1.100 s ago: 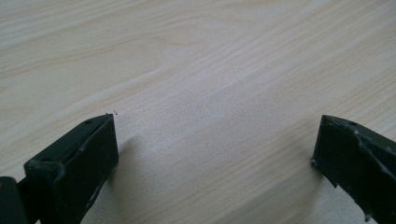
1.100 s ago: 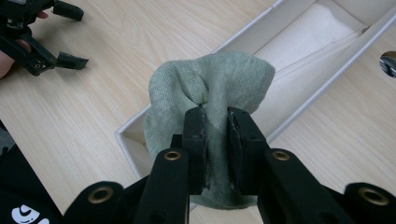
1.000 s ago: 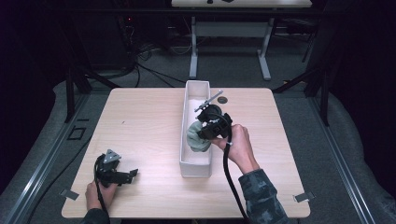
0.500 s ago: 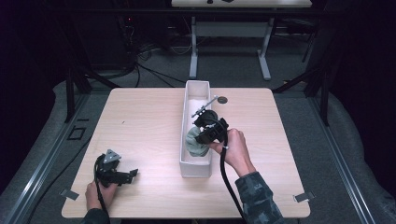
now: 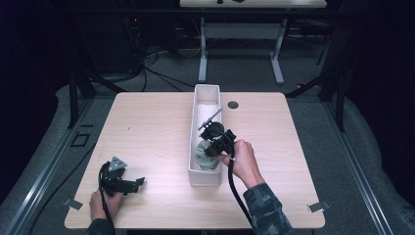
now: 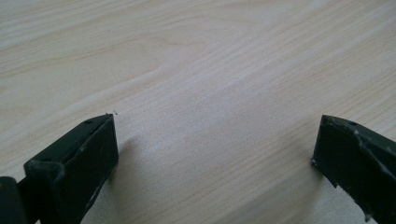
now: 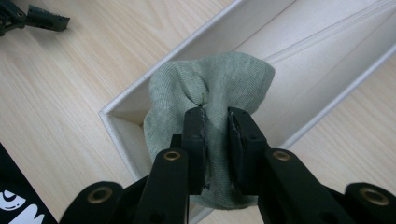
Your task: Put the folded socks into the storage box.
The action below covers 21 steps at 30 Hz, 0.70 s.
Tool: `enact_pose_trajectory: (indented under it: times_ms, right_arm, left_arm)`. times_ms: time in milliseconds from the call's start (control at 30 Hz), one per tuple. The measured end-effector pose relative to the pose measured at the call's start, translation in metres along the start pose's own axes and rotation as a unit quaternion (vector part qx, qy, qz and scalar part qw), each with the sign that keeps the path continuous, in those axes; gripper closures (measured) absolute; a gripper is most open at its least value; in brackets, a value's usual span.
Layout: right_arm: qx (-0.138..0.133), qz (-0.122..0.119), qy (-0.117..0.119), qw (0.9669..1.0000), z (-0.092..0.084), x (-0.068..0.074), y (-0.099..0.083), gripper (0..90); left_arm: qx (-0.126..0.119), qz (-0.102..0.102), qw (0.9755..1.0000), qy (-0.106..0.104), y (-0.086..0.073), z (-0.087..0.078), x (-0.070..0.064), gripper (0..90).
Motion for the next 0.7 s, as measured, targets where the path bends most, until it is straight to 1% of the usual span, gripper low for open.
enact_pose_trajectory:
  times_ms: [33,67,233,333,533,700]
  right_arm:
    - [0.002,-0.001,-0.002,1.0000,0.001,0.000,0.000,77.4]
    - [0.000,0.002,0.007,1.0000,0.003,0.002,0.000,77.4]
    - [0.010,-0.002,-0.004,0.9999,0.009,0.004,-0.002,77.3]
    - [0.012,0.001,0.004,0.9999,0.013,0.007,-0.002,77.2]
    - [0.022,0.002,0.004,0.9997,0.022,0.009,-0.003,76.8]
    - [0.026,0.002,0.004,0.9996,0.025,0.010,-0.002,76.4]
  left_arm:
    - [0.000,0.000,1.0000,0.000,0.000,0.000,0.000,0.0]
    - [0.000,0.000,1.0000,0.000,0.000,0.000,0.000,0.0]
    - [0.000,0.000,1.0000,0.000,0.000,0.000,0.000,0.0]
    - [0.000,0.000,1.0000,0.000,0.000,0.000,0.000,0.0]
    - [0.000,0.000,1.0000,0.000,0.000,0.000,0.000,0.0]
    - [0.000,0.000,1.0000,0.000,0.000,0.000,0.000,0.0]
Point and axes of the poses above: each handheld gripper's, and its own axes: z roughly forward along the jaws, y roughly out of its top, x roughly to its left, the point moved 5 cm from there along z, roughly forward along the jaws, and after that the axes turned 3 degrees about -y, right-handed, at the moved point
